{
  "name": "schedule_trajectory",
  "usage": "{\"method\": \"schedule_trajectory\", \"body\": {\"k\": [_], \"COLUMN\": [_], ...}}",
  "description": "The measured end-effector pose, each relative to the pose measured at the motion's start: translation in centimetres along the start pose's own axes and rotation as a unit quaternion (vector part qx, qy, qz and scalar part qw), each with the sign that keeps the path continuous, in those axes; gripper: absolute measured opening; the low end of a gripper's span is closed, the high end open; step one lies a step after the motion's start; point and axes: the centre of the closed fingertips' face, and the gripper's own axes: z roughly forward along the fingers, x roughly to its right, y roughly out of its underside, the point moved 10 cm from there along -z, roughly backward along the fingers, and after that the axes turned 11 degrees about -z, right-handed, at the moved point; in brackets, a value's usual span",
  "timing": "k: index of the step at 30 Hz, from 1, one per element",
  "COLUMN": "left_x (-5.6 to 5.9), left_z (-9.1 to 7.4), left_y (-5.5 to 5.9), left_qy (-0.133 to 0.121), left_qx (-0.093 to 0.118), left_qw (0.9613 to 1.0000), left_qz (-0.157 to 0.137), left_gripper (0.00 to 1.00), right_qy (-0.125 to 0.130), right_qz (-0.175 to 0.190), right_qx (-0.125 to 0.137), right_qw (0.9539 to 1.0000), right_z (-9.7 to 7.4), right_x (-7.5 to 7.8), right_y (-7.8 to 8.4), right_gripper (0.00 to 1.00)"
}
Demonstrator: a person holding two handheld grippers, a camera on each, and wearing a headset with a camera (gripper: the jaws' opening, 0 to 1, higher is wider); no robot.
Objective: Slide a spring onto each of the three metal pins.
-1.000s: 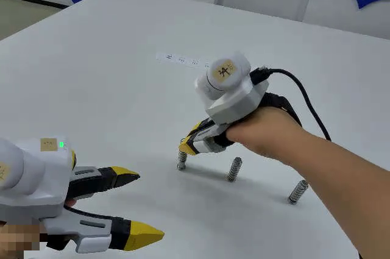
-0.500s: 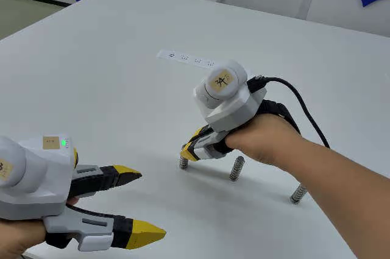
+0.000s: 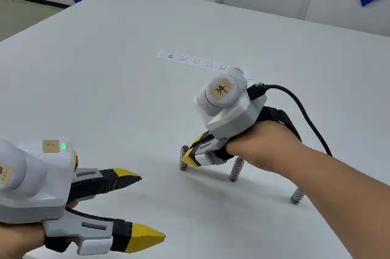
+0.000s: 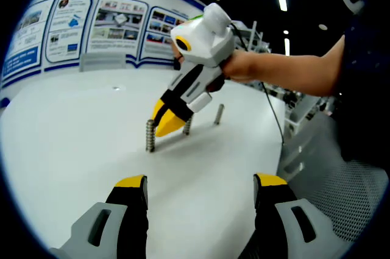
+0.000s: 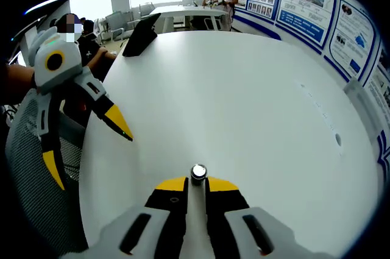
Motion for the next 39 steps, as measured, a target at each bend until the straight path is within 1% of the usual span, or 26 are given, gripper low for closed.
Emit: {"method": "schedule_trajectory", "body": {"k": [3,10,16,22,26,29,38,39], "left_x": [0.0,0.1,0.1,0.2,0.3,0.3,0.5,0.5], "left_z": [0.0,0.1,0.1,0.1,0.1,0.1,0.1,0.1], "left_y": [0.0,0.0,0.0,-0.1,0.0,0.0,-0.1,0.0], "left_qy": [0.000,0.001,0.002,0.003,0.005,0.005,0.007,0.006], "left_qx": [-0.001,-0.003,-0.004,-0.001,-0.003,-0.003,-0.005,-0.008], "left_qw": [1.0000,1.0000,1.0000,1.0000,1.0000,1.0000,0.9999,0.9998], "left_qz": [0.001,0.003,0.005,0.006,0.008,0.008,0.012,0.017], "left_gripper": [0.72,0.72,0.72,0.72,0.72,0.72,0.72,0.72], "right_qy": [0.000,0.008,0.016,0.020,0.022,0.022,0.028,0.028], "right_qz": [0.000,0.003,0.003,0.004,0.009,0.016,0.037,0.039], "right_qx": [-0.001,0.005,0.015,0.027,0.035,0.042,0.051,0.051], "right_qw": [1.0000,1.0000,0.9998,0.9994,0.9991,0.9988,0.9976,0.9976], "right_z": [-0.2,-1.0,-1.9,-2.4,-2.8,-3.2,-4.4,-4.6], "right_x": [-0.2,-0.9,-1.8,-3.1,-3.9,-4.7,-6.2,-6.4], "right_y": [0.3,1.0,1.1,1.2,1.5,2.0,3.3,3.4], "right_gripper": [0.12,0.13,0.15,0.16,0.16,0.16,0.17,0.17]}}
